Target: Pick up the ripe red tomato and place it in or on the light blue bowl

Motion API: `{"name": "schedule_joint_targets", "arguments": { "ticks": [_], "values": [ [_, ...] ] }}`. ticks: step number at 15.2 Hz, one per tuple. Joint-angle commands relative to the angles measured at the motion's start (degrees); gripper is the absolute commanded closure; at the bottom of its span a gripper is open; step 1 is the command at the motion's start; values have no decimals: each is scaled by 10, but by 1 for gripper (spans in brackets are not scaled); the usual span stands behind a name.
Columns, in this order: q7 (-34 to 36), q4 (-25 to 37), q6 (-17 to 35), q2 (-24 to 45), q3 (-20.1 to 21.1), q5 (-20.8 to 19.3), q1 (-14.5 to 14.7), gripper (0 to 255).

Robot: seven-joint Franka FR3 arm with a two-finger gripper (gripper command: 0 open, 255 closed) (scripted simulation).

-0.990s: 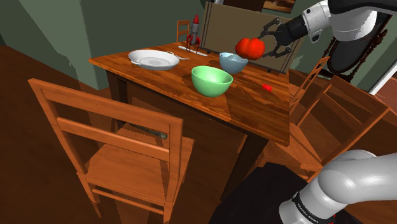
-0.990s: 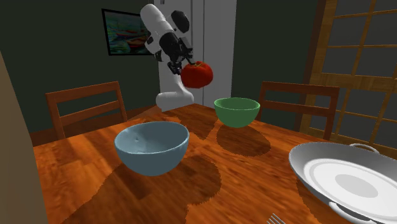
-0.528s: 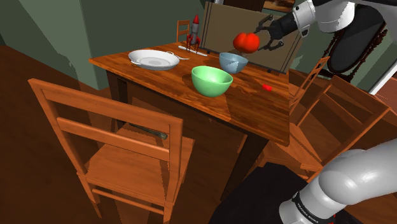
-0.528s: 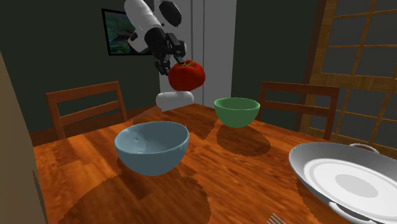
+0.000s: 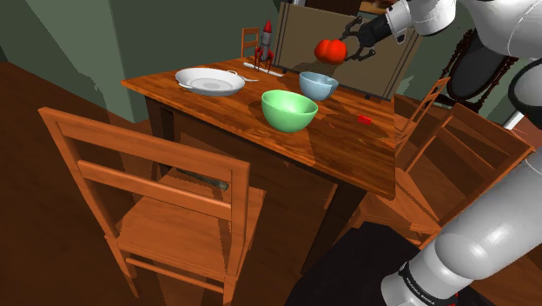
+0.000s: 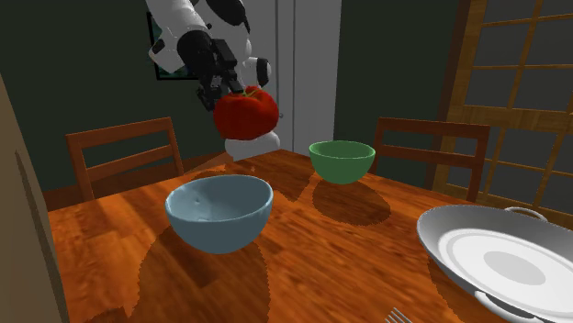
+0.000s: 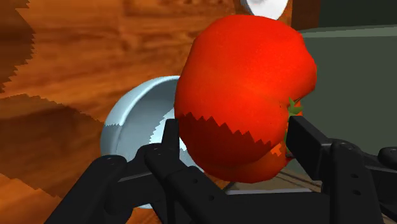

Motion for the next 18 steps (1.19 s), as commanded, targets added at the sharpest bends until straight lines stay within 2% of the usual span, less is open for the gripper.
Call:
{"name": "schedule_joint_targets", "arguments": {
  "ticks": [1,4,5,18],
  "values": [
    [-12,65,-26,55,-15,24,-10,255],
    [-17,178,-70,143,-28,60,-36,255],
    [-14,238,-93,188,-31,79,-53,255],
    [-79,98,-3,152,-22,85,-34,255]
  ]
}}
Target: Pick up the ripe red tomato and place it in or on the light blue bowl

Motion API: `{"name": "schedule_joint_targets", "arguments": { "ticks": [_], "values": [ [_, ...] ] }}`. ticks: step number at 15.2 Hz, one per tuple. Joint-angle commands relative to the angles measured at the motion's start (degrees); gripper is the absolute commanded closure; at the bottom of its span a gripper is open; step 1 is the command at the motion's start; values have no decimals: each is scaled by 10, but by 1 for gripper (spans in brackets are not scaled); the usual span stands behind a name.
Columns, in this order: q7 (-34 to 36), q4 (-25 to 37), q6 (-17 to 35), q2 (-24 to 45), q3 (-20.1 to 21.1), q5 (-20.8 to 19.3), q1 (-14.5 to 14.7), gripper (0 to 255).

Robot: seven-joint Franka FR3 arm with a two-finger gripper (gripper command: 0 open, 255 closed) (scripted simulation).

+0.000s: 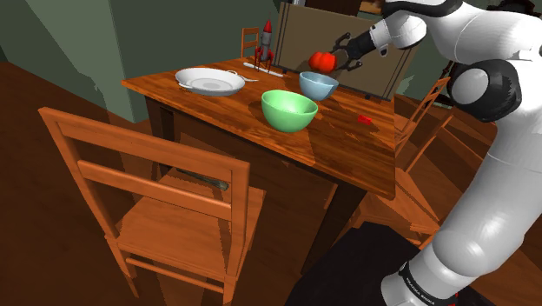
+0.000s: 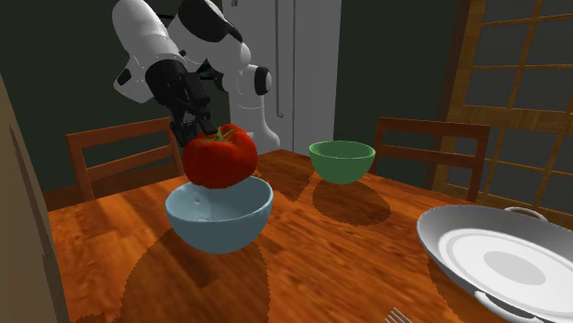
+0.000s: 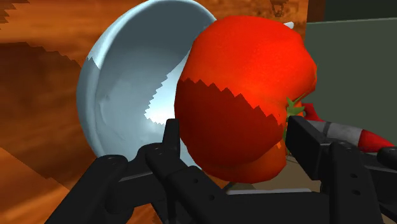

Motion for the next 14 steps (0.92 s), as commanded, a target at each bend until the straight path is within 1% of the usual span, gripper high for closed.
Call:
{"name": "schedule_joint_targets", "arguments": {
  "ticks": [1,3,11,12,14],
  "values": [
    [-11,-21,14,-4,1,3,2,255],
    [-22,-39,27,-6,3,7,4,255],
    [-22,-39,27,-6,3,7,4,255],
    [-22,-39,27,-6,3,7,4,0],
    [-22,-39,27,-6,3,7,4,0]
  ]
}}
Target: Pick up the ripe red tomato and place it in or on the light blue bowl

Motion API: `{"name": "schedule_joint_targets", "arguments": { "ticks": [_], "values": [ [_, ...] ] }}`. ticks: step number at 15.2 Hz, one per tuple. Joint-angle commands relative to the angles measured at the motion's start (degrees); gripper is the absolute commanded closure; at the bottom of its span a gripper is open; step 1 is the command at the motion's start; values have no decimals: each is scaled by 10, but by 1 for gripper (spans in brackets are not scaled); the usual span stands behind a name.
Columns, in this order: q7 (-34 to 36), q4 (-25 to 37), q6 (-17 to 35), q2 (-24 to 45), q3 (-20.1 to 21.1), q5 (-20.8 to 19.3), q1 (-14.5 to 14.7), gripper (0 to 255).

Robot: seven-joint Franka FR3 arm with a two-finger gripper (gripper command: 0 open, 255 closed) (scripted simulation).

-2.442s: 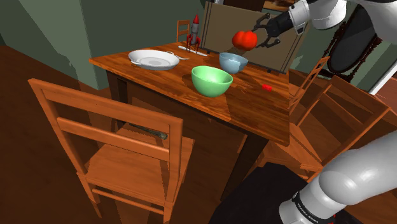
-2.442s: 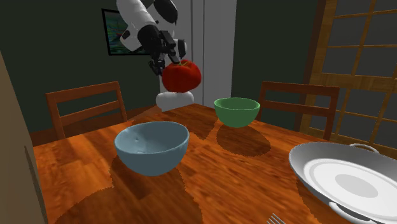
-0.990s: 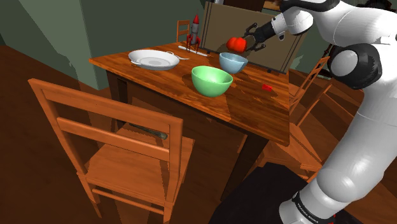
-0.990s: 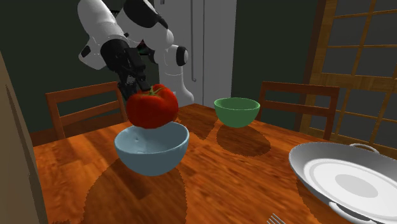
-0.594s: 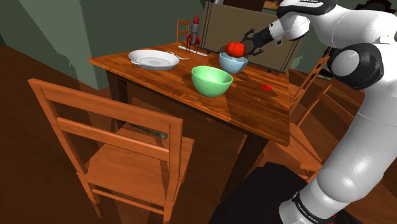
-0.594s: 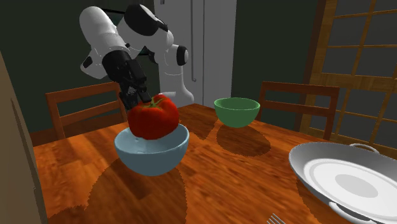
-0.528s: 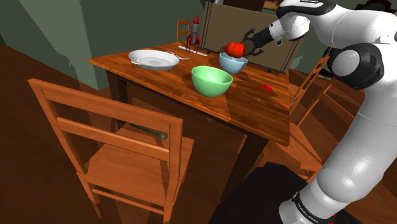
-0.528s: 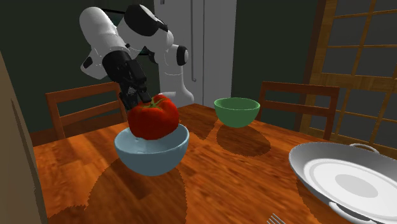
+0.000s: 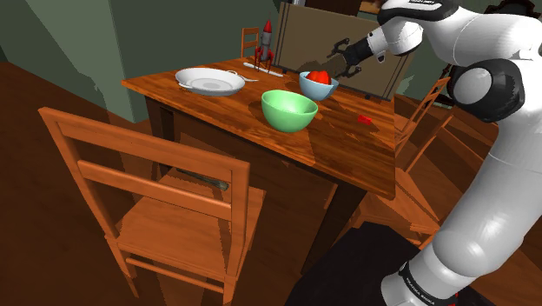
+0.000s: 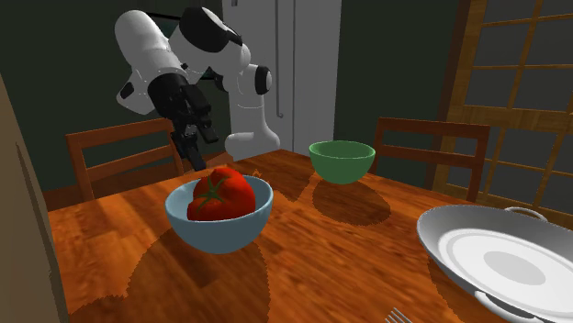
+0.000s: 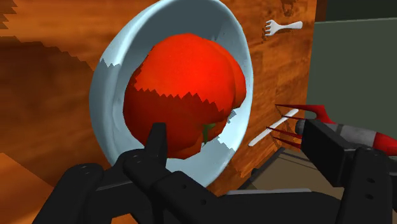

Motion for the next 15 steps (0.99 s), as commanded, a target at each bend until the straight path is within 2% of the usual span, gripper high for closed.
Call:
{"name": "schedule_joint_targets", "arguments": {
  "ticks": [1,3,7,15],
  "values": [
    [0,0,0,0,0,0,0,0],
    [0,0,0,0,0,0,0,0],
    [7,8,-47,-32,-14,-14,-15,0],
    [7,8,-47,-32,-14,-14,-15,0]
  ]
}}
